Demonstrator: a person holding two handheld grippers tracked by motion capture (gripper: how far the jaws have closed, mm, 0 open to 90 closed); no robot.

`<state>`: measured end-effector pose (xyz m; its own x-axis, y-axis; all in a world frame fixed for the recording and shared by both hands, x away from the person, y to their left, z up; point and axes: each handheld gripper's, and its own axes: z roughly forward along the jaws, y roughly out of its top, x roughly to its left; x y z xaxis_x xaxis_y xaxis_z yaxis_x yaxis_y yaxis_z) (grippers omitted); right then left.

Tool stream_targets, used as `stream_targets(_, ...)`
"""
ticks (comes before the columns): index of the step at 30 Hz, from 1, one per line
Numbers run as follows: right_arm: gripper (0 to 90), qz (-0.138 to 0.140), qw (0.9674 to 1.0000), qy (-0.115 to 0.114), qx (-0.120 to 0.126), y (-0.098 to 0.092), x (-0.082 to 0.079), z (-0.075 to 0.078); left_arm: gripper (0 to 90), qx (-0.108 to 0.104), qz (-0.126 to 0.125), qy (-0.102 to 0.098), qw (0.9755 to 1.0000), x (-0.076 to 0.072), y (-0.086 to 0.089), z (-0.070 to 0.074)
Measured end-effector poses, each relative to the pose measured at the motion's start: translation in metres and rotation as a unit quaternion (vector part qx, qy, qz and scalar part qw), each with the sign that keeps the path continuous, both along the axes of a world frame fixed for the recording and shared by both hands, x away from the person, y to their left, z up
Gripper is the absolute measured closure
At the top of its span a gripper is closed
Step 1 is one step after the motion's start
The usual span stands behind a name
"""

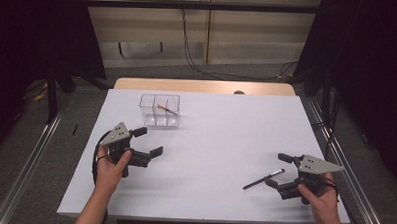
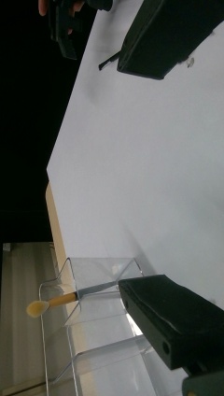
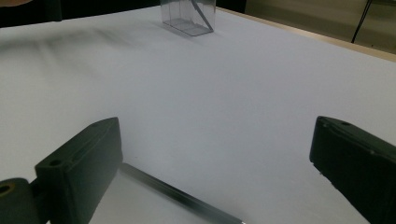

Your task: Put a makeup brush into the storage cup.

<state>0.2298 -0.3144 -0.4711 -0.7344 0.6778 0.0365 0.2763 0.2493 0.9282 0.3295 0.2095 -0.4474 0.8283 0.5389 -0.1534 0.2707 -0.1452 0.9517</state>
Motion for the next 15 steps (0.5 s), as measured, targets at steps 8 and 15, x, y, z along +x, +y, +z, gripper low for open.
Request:
stream_targets(8,2.3,0.001,1.0,0.001,-0.001,0.0,0.0,0.0,0.0,0.011,-0.005,0.0,0.9999,-0.008,0.006,-0.002)
stream_targets(15,2.3,0.004,1.0,0.002,-0.003,0.001,0.0,-0.001,0.0,0.016,-0.005,0.001,0.9999,-0.014,0.011,-0.004)
